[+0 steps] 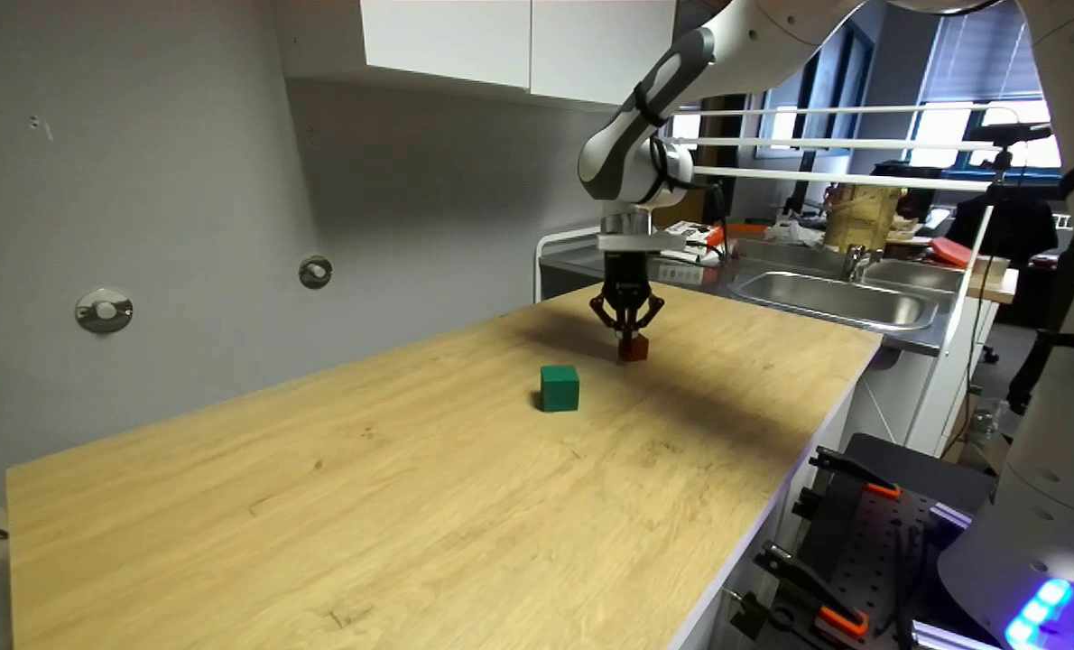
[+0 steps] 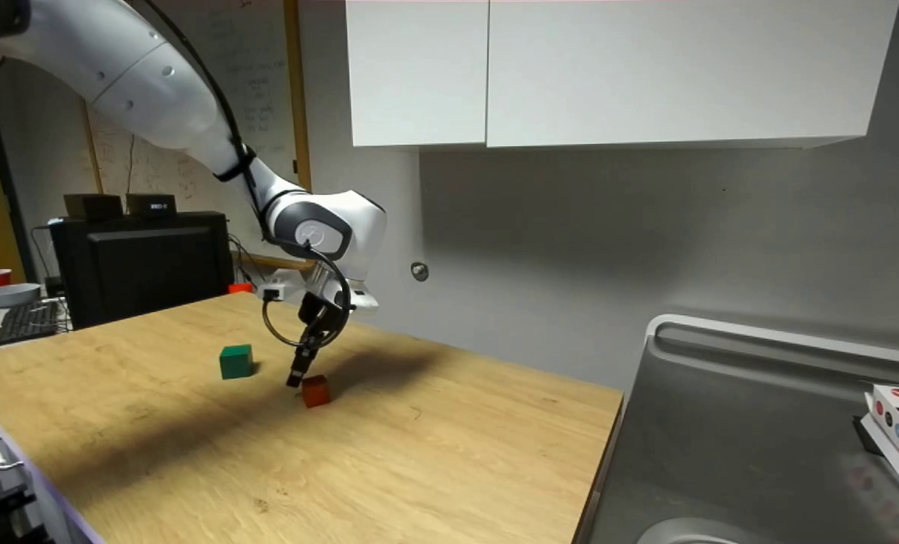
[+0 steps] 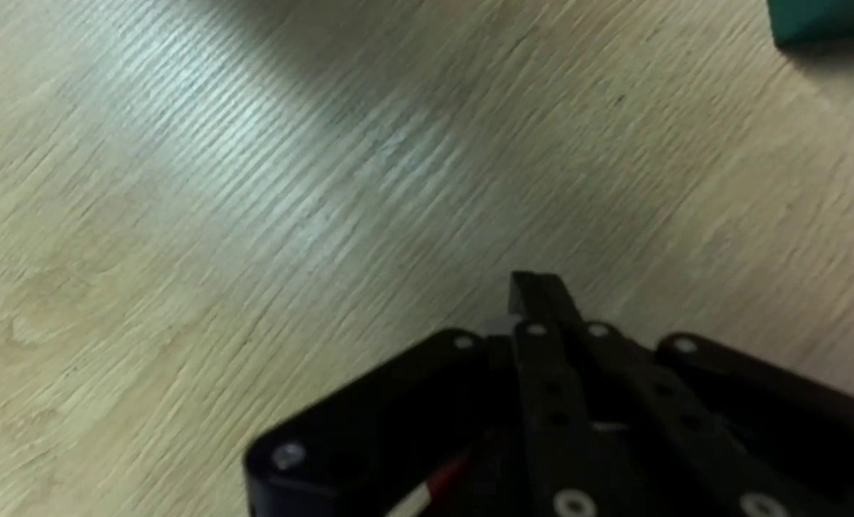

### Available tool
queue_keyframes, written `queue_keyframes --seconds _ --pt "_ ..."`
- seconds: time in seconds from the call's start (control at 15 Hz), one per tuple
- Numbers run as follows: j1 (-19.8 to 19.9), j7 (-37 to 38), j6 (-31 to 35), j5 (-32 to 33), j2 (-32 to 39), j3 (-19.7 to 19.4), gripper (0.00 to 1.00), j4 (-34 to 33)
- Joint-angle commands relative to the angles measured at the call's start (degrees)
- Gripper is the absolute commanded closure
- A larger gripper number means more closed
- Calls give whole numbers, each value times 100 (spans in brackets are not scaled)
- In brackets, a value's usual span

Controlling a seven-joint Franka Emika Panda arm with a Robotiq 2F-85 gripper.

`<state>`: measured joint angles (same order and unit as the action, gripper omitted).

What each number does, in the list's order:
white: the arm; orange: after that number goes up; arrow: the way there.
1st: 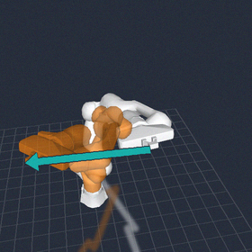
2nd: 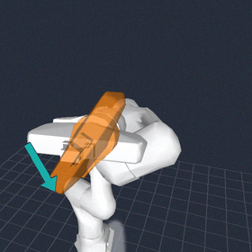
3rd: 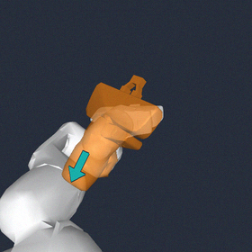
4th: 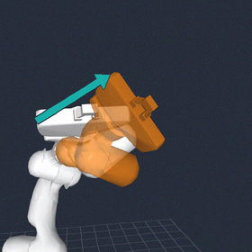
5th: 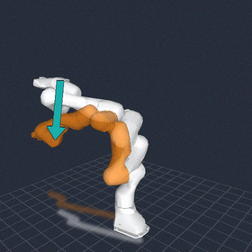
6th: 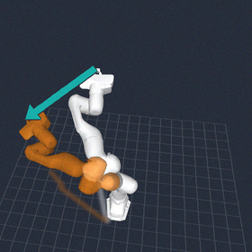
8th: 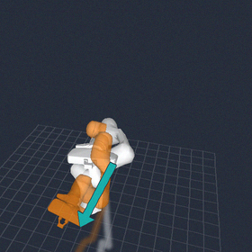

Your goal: Place the orange block on top of the green block

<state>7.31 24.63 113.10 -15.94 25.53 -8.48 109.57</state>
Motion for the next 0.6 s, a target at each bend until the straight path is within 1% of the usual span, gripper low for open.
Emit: queue_keyframes --seconds 0.0,0.13,0.2,0.33,0.53 --pt "-63 146 -269 82 -117 -37 72 -186" --pt "-32 110 -293 94 -146 -68 60 -192" --pt "-40 130 -243 149 -153 -98 51 -183" --pt "-77 255 -53 369 -171 -209 38 -109" --pt "-94 423 172 611 -174 -344 13 -43"
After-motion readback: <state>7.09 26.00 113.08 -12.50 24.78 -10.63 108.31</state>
